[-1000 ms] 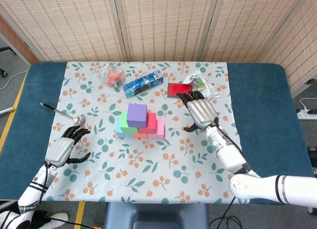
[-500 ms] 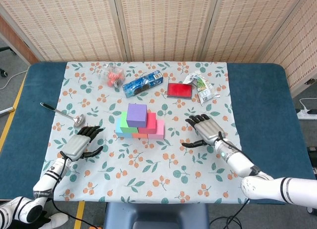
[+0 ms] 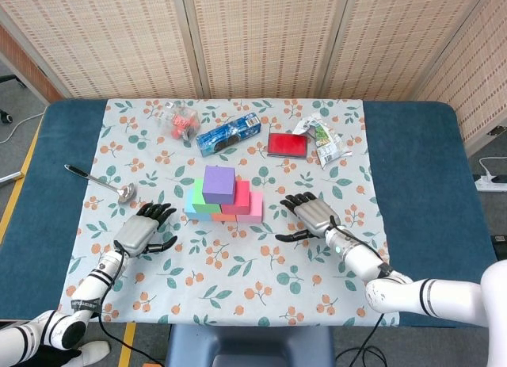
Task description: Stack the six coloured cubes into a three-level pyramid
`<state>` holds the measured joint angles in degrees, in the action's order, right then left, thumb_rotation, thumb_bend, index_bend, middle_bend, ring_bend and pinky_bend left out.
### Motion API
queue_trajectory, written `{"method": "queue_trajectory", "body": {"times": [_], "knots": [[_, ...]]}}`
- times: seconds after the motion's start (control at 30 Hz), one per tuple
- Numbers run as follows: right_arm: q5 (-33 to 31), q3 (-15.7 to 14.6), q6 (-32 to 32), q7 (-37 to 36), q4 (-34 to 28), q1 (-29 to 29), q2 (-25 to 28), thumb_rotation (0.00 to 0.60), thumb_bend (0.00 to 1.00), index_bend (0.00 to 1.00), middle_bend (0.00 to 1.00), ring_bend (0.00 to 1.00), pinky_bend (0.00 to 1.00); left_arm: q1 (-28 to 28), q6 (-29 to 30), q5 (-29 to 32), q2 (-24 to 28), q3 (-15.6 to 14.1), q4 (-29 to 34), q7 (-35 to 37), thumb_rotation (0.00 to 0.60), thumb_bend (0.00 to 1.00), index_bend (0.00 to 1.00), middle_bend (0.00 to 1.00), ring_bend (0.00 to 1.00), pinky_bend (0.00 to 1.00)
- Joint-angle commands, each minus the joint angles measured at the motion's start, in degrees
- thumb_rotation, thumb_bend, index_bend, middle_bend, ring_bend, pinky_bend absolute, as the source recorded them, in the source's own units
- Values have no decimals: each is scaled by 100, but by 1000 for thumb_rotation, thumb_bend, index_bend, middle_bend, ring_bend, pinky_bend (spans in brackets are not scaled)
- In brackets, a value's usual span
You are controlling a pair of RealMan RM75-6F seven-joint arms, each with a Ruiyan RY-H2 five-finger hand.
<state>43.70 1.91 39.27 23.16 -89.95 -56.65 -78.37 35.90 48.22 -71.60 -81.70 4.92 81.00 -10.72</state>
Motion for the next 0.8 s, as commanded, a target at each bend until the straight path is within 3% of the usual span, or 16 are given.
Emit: {"method": "queue_trajectory", "body": {"times": [0.03,0.37,0.8], "knots": [[70,44,-51,-80,171,-47,-174,34,0,0,0,0,0,28,1,22,-44,-19,-12,-47,0,317,57,0,0,0],[154,117,-144,-195,648,-168,-622,35,0,0,0,0,0,144,-19,70,-190,-35,-137,-187,0,317,57,0,0,0],[218,163,-163,-313,902,-198,-816,33,0,0,0,0,0,271,-117,119,-300,-45,-330,-179,0,316,52,0,0,0]]}}
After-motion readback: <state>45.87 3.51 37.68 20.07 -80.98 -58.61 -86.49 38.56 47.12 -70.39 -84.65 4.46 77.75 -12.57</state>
